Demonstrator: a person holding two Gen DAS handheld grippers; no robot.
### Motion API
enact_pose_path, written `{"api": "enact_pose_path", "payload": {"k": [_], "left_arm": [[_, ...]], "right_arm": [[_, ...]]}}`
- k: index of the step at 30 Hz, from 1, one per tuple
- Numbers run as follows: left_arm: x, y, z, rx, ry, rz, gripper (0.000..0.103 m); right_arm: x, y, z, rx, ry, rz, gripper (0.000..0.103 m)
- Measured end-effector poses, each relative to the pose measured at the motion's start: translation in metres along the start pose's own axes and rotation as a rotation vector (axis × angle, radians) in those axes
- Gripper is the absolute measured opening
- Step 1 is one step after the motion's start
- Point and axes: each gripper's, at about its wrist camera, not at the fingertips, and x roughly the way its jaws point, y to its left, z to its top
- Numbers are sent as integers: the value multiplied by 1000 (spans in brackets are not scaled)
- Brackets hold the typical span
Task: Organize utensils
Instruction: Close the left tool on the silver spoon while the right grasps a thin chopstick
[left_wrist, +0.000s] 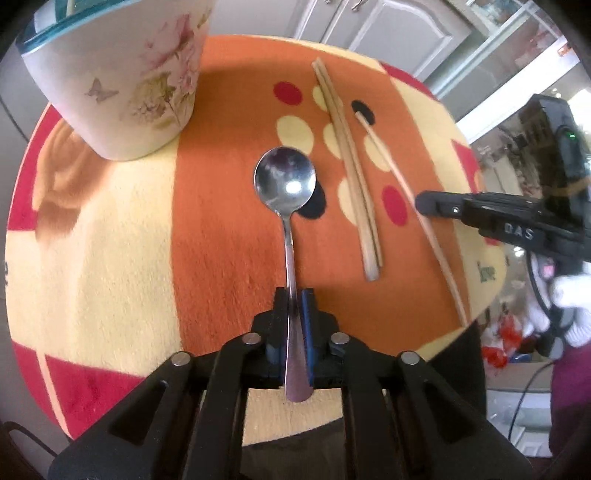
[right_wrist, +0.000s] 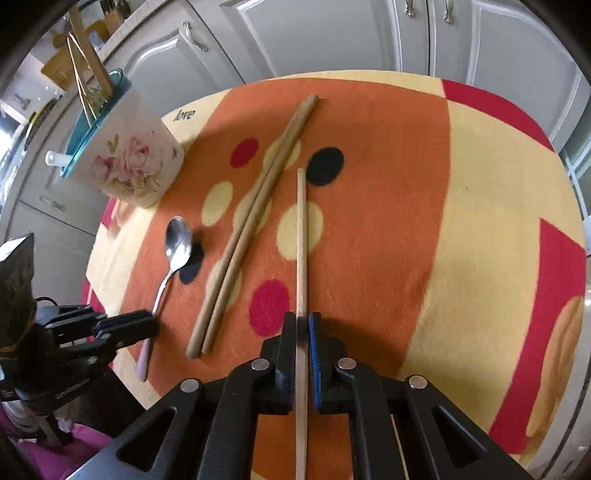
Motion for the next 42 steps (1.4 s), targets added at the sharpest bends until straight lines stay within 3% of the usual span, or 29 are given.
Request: {"api": "enact_pose_path", "payload": {"k": [3, 6, 9, 17, 21, 23, 32, 34, 36, 38, 42], "left_arm": [[-7, 6, 18, 11, -84, 31, 26], [-11, 12, 34, 26, -164, 59, 26], [-4, 12, 46, 37, -194, 50, 26], [23, 3, 59, 52, -158, 65, 26], [22, 4, 55, 40, -173, 64, 9], [19, 9, 52, 19, -170, 55, 5], [3, 28, 26, -66, -109, 87, 3], [7, 29, 27, -77, -84, 54, 6], [8, 28, 29, -72, -89, 51, 22], [10, 27, 33, -79, -95, 32, 29], [12, 26, 41, -91, -106, 31, 30]], "right_arm": [[-4, -2, 5, 18, -24, 2, 11], [-6, -1, 19, 24, -45, 0, 27], [-3, 1, 31, 15, -44, 8, 27], [5, 6, 49, 30, -36, 30, 27], [7, 4, 49, 39, -35, 41, 27], [7, 4, 49, 42, -36, 43, 27], [9, 6, 48, 15, -28, 33, 27], [11, 7, 51, 2, -25, 17, 27], [14, 10, 53, -18, -19, -17, 27], [18, 14, 57, -45, -12, -53, 27], [27, 15, 62, -78, -11, -90, 21]]}}
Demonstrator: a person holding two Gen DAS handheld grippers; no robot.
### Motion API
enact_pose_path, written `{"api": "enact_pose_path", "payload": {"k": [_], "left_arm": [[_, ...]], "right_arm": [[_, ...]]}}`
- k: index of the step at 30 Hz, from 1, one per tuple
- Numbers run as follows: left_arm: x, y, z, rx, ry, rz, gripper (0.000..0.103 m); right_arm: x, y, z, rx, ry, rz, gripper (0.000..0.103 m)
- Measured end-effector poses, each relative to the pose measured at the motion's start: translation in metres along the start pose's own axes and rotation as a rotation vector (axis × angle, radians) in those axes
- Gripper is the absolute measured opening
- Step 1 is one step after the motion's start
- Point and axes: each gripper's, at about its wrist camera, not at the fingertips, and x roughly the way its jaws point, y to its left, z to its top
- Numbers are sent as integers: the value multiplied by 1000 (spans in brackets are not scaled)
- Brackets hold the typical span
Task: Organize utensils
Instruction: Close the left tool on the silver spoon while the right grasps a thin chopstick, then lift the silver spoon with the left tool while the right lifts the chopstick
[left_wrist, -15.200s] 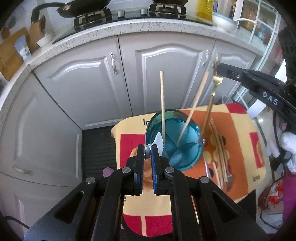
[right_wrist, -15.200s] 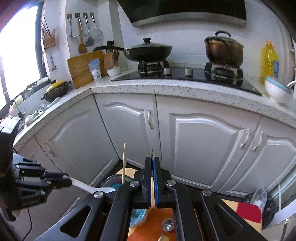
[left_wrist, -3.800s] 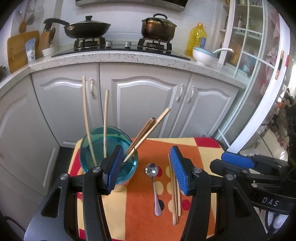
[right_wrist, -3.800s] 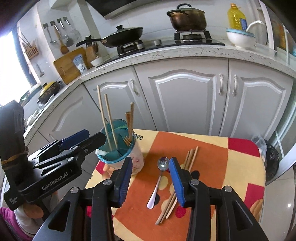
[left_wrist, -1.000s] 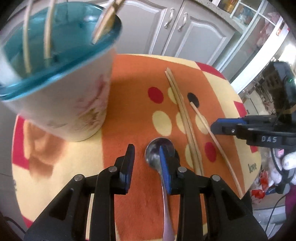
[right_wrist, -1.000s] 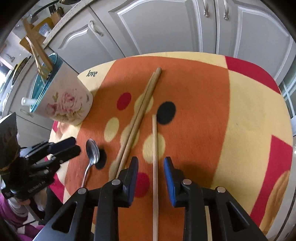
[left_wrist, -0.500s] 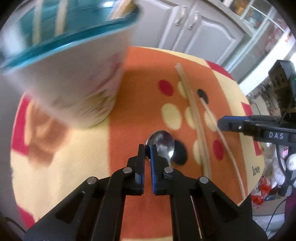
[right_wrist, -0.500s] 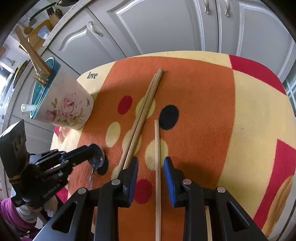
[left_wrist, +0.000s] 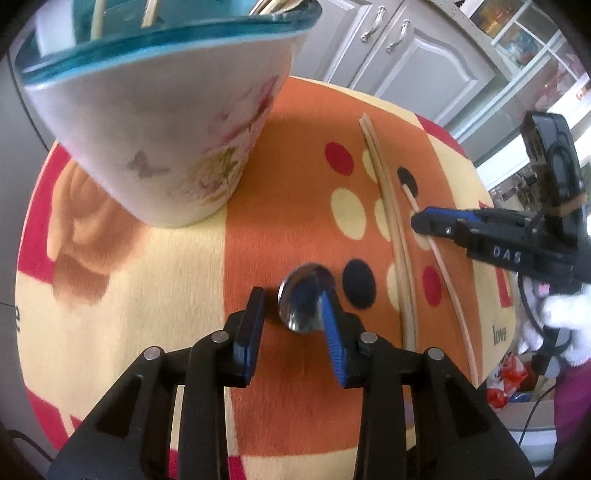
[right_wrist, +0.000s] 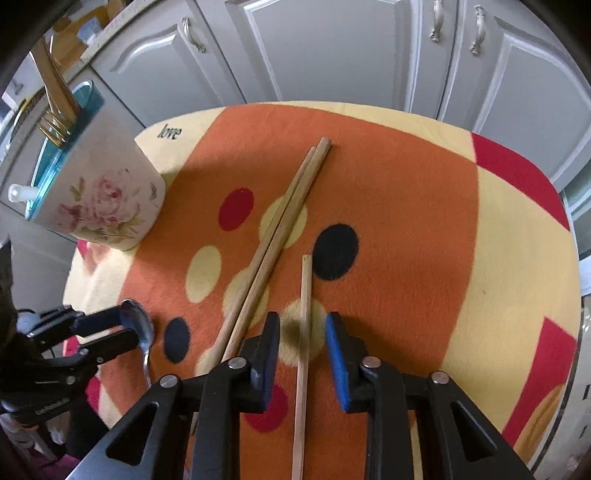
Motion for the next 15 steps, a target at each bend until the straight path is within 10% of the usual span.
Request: {"api": "enact_pose_path", "payload": {"k": [8, 15], "left_arm": [[0, -7, 2, 80, -22, 13, 4], [-50, -9, -3, 95, -104, -2, 1]], "right_arm": [[-3, -3, 5, -25, -18, 9, 6], [-51, 5, -3, -37, -120, 60, 5]]}}
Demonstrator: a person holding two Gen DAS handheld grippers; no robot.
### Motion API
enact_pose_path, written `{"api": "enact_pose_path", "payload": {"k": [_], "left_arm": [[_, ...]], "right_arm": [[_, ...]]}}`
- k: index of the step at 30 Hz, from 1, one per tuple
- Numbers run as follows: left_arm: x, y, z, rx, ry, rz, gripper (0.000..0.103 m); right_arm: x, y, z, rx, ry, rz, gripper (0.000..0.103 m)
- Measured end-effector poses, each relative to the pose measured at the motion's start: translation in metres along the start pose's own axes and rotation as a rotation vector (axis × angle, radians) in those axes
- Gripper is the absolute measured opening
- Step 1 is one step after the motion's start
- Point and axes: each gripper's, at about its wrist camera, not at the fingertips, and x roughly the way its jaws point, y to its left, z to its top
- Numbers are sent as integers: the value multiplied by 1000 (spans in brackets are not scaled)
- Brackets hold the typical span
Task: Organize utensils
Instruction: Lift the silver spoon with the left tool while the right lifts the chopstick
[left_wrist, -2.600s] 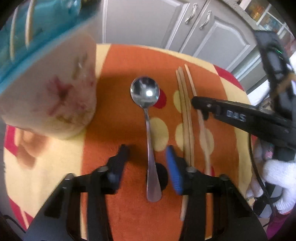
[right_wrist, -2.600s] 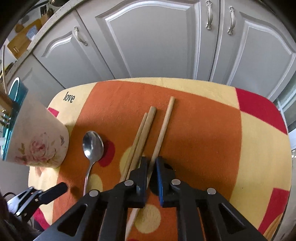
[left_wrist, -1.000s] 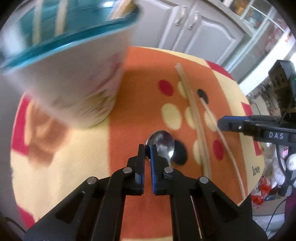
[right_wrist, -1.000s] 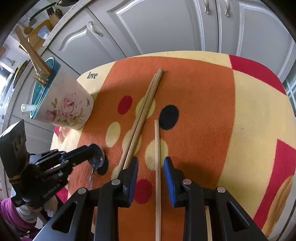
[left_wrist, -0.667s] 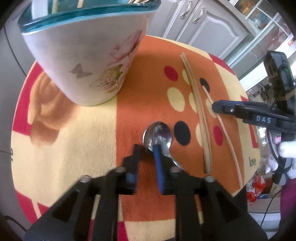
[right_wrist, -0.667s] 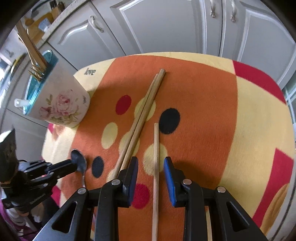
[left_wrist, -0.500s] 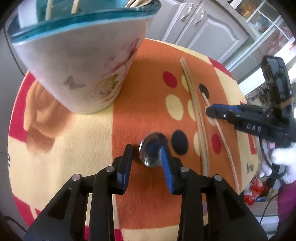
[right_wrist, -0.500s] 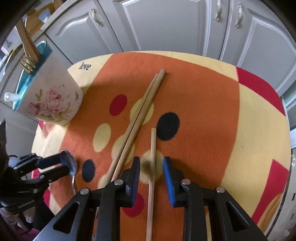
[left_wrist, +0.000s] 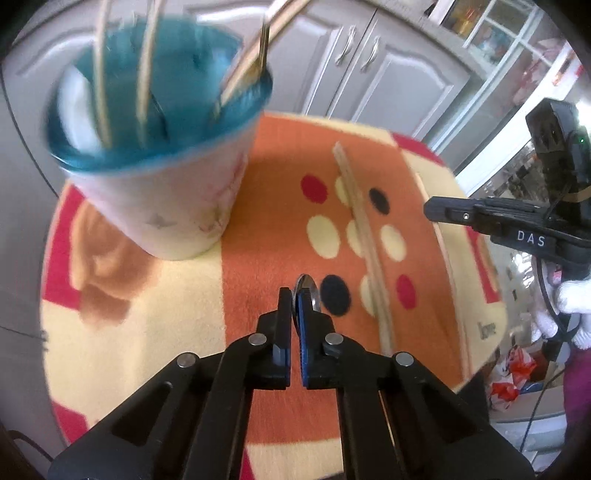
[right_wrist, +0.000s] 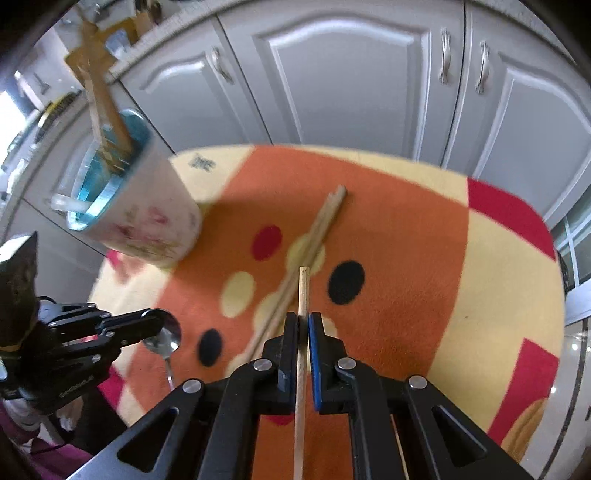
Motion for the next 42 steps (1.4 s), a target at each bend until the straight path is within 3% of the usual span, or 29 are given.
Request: {"api": "enact_pose_path", "payload": {"k": [9, 17, 25, 27, 32, 37, 42], "left_arm": [[-95, 14, 10, -10, -165, 24, 1], [-164, 23, 39, 4, -296, 80, 1], [-221, 48, 87, 17, -461, 257, 1], [-225, 53, 99, 27, -488, 303, 1], [-211, 68, 124, 41, -503, 401, 1], [-181, 75, 134, 57, -482, 468, 1], [-150, 72, 130, 77, -466, 502, 1]], "right_arm": [[-90, 19, -9, -26, -168, 47, 5], [-134, 42, 2, -50, -243, 114, 5], [-190, 88, 45, -127, -364, 226, 5], [-205, 100, 59, -145, -404, 242, 5], [-223, 135, 103, -175, -516, 188, 5], [-202, 154, 143, -153, -546, 157, 5], [-165, 169, 165, -167, -577, 58, 5]]}}
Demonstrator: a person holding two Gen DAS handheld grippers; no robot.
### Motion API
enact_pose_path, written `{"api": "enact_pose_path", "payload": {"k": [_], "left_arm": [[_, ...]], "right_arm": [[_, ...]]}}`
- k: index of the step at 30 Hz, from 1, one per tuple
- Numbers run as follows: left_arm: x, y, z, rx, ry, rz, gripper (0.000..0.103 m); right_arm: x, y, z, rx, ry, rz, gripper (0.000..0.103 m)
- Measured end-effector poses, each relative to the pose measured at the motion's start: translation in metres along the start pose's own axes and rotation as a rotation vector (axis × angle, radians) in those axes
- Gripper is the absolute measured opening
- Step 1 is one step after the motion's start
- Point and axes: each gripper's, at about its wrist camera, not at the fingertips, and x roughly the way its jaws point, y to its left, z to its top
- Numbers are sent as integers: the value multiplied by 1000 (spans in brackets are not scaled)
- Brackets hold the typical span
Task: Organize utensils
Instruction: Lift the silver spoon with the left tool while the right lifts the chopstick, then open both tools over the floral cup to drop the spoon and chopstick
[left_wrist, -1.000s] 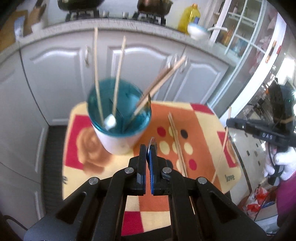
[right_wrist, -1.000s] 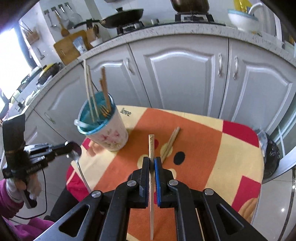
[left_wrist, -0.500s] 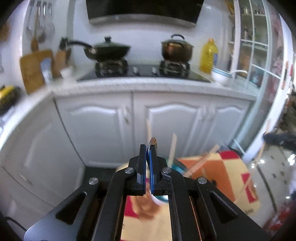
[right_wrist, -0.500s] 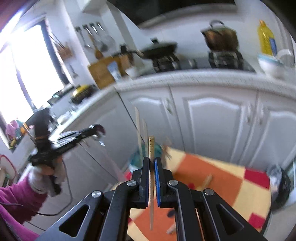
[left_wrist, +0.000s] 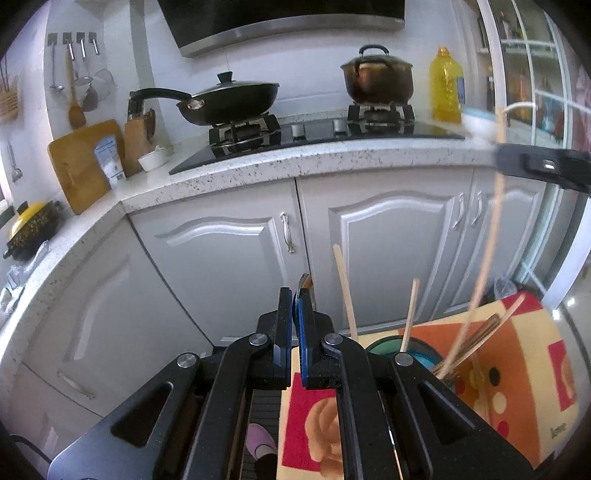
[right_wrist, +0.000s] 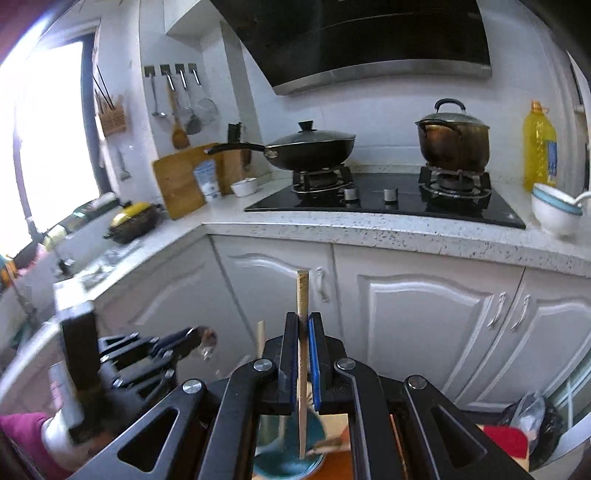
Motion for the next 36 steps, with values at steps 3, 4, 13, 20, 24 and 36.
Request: {"api": "enact_pose_path", "payload": {"k": [3, 4, 13, 20, 24, 36], "left_arm": [[8, -12, -9, 28, -10, 26, 1], [11, -15, -11, 37, -10, 30, 1], [32, -41, -33, 69, 6, 32, 1], [48, -50, -51, 56, 70, 4, 1], [47, -43, -47, -2, 107, -28, 2], [18, -26, -40, -128, 137, -108, 29]], "right_arm": [[25, -3, -10, 27, 22, 8, 5], [33, -4, -14, 37, 27, 8, 5], [71, -8, -53, 34, 93, -5, 5], [90, -17, -75, 70, 197, 24, 5], [88, -17, -72, 78, 232, 47, 6], [45, -24, -57, 111, 172, 62, 34]]}}
